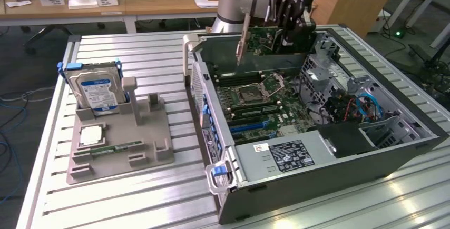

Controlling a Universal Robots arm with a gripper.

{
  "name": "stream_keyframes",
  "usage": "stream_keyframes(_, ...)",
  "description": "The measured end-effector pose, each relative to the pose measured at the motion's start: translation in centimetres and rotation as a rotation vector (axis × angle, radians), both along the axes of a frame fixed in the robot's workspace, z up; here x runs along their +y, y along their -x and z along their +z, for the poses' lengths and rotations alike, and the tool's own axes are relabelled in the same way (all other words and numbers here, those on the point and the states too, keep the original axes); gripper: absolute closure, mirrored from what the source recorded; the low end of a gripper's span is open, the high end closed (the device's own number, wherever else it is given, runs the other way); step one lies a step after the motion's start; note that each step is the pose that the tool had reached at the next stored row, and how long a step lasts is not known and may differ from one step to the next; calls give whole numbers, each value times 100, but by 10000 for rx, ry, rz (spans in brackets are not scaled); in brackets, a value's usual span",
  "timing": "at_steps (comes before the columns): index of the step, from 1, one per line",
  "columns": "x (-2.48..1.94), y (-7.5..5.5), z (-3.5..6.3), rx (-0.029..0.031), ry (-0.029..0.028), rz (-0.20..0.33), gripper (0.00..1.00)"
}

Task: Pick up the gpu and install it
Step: 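Insert the gpu into the slot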

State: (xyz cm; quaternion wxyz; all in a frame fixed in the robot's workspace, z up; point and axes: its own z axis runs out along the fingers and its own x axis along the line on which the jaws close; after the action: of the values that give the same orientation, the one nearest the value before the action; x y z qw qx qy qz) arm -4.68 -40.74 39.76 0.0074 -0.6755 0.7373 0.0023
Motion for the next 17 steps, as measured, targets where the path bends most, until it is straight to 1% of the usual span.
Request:
stream_keyframes(9,0,77,-17,0,1,135,72)
stream_keyframes(12,-1,83,-27,3,-1,202,72)
stream_keyframes(15,-3,85,-42,12,0,389,72)
stream_keyframes(17,-3,84,-57,15,0,401,72)
